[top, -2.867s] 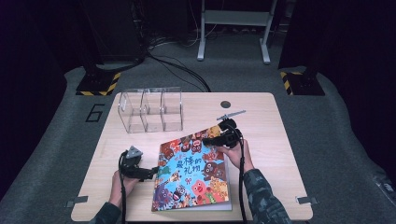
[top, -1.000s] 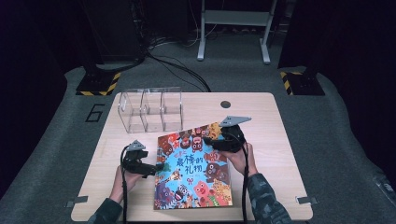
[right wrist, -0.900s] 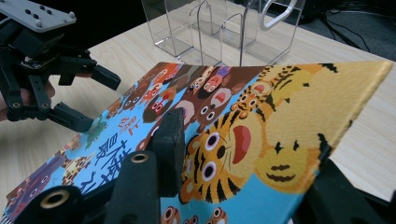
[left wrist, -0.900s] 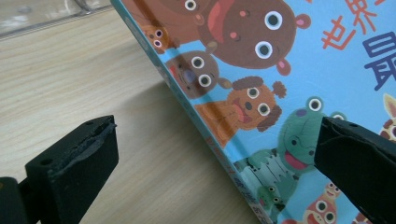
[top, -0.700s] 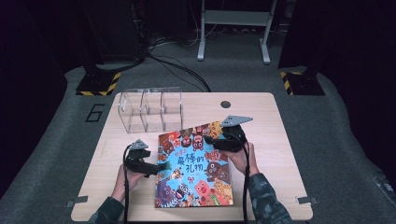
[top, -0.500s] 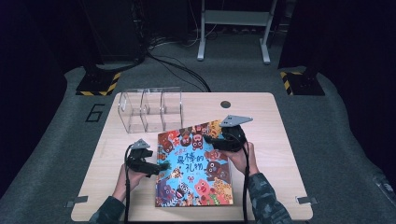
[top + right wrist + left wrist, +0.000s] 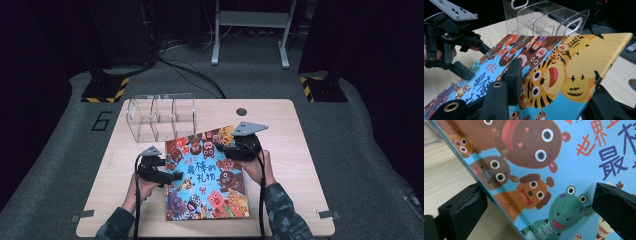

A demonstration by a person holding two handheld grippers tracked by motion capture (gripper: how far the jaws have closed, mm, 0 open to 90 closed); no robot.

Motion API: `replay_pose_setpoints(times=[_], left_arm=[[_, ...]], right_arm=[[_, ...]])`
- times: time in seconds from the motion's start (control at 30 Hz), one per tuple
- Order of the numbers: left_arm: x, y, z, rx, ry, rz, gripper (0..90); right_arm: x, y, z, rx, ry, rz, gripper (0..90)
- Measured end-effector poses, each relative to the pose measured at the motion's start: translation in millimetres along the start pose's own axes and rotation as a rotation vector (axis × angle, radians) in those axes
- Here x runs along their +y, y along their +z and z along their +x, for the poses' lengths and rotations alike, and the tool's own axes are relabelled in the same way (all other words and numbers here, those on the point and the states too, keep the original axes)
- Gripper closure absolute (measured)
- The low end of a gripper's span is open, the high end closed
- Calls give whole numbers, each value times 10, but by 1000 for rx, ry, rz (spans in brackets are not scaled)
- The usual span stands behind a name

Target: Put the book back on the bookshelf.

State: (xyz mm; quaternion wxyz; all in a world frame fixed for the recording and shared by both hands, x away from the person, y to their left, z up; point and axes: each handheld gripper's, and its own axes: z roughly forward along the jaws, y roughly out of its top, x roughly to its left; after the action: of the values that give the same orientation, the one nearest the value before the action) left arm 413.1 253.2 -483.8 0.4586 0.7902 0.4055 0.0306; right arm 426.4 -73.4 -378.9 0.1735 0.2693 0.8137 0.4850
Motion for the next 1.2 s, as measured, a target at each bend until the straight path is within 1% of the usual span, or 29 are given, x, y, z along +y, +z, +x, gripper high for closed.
replay_pose_setpoints(times=[0.03, 0.1, 0.17, 0.3, 0.37, 0.4, 0.53, 0.57, 0.63, 0.7, 0.73, 0.77, 0.9, 0.97, 1.07, 1.13, 1.17, 1.2], left_arm=[[-7, 5, 6, -19, 2, -1, 1], [-15, -8, 24, -26, -4, -11, 16], [-21, -18, 58, -40, -23, -25, 61], [-23, -24, 68, -33, -27, -31, 100], [-22, -30, 67, -29, -18, -30, 107], [-25, -32, 73, -23, -5, -35, 110], [-33, -55, 71, -24, -3, -45, 129], [-37, -61, 67, -19, -2, -53, 136], [-34, -74, 58, -13, 8, -57, 151], [-26, -85, 53, 2, 21, -57, 164], [-24, -92, 51, 2, 23, -61, 166], [-23, -98, 50, -1, 21, -63, 175], [-13, -116, 38, 8, 35, -67, 186], [-3, -136, 30, 18, 40, -72, 195], [11, -157, 27, 23, 41, -80, 233], [25, -176, 22, 27, 52, -80, 247], [27, -184, 18, 29, 52, -80, 254], [33, -190, 23, 31, 62, -85, 261]], right_arm=[[2, -5, 8, -2, -8, -4, 567], [-10, 3, -16, 4, 16, -8, 565], [-42, 10, -35, 3, 34, -10, 562], [-86, 36, -108, 15, 88, 3, 556], [-97, 40, -114, 11, 97, 8, 550], [-97, 44, -126, 13, 112, 18, 547], [-84, 46, -120, 0, 132, 31, 539], [-84, 44, -120, 3, 146, 34, 539], [-86, 47, -138, 1, 165, 43, 533], [-91, 49, -153, -1, 187, 51, 527], [-95, 50, -156, -1, 198, 53, 526], [-98, 50, -168, -2, 199, 56, 525], [-95, 40, -167, -1, 204, 54, 524], [-90, 37, -171, -1, 215, 57, 523], [-90, 29, -194, 3, 241, 64, 523], [-97, 23, -209, 8, 241, 58, 523], [-98, 19, -209, 8, 249, 58, 523], [-96, 14, -209, 11, 260, 60, 522]])
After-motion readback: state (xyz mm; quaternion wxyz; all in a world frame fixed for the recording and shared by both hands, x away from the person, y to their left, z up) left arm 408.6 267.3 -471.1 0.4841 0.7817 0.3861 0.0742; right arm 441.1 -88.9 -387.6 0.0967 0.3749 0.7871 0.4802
